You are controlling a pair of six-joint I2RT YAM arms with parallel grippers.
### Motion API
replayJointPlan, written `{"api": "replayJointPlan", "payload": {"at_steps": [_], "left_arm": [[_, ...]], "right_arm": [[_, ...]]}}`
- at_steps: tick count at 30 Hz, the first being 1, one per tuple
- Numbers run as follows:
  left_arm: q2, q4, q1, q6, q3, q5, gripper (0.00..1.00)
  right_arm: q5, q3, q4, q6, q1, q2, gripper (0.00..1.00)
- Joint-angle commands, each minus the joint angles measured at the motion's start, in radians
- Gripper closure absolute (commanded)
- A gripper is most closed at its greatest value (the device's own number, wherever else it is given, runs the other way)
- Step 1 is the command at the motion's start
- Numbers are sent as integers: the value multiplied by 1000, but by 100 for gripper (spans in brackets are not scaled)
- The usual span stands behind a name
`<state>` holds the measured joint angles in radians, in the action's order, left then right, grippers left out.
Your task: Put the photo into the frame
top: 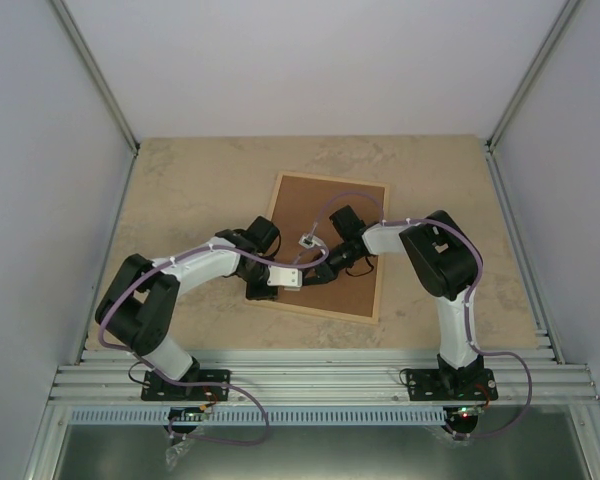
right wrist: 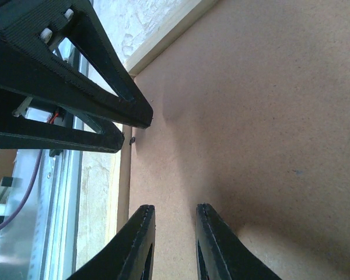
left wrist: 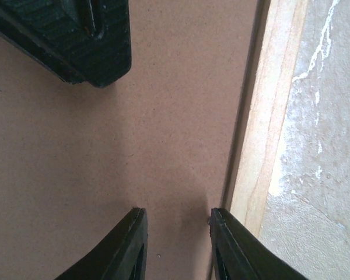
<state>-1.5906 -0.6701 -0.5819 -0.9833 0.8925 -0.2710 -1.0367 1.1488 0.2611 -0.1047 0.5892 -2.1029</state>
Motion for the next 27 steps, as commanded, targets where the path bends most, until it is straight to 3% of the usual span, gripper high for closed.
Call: {"api": "replayJointPlan", "payload": {"at_steps": [1,16,27], "left_arm": [[-4,5,-6,-31,-18,-6,67],[-18,31,-39,-62,-57,42,67],[-43,104,-83,-53,-101,196,67]], "right_arm": [[147,-48,105,-7,-8,-42,77],[144,-48,104,-5,-18,-49,77],[141,-49,107,-8,-24,-53,77]]}}
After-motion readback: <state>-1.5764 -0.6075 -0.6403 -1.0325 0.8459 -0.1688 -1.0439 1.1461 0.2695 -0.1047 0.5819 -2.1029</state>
